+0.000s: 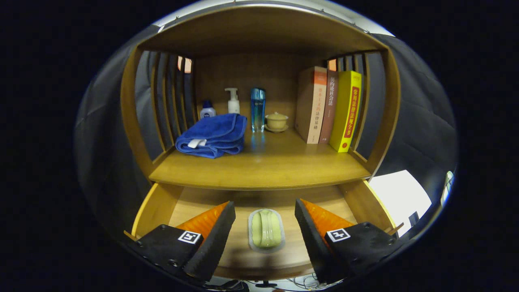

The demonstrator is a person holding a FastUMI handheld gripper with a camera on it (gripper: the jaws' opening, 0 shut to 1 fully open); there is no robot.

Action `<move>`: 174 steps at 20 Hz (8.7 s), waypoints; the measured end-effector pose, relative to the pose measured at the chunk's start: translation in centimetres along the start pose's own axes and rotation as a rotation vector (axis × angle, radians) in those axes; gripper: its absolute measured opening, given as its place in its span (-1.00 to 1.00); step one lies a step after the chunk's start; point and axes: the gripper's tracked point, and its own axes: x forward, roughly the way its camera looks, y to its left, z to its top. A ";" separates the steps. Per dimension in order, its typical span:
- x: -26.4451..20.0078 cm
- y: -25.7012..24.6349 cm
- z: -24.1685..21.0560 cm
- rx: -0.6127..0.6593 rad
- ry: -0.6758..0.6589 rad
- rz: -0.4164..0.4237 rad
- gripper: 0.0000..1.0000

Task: Pull open the drawer, take out the items inside it, and place them on the countertop above the cabinet.

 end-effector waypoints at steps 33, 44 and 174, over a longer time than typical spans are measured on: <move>-2.3 -0.8 -0.2 -0.021 0.317 0.048 -0.43; 2.4 -2.2 8.8 -0.029 0.238 0.002 -0.43; -6.9 2.8 10.5 -0.158 -0.295 -0.011 0.93</move>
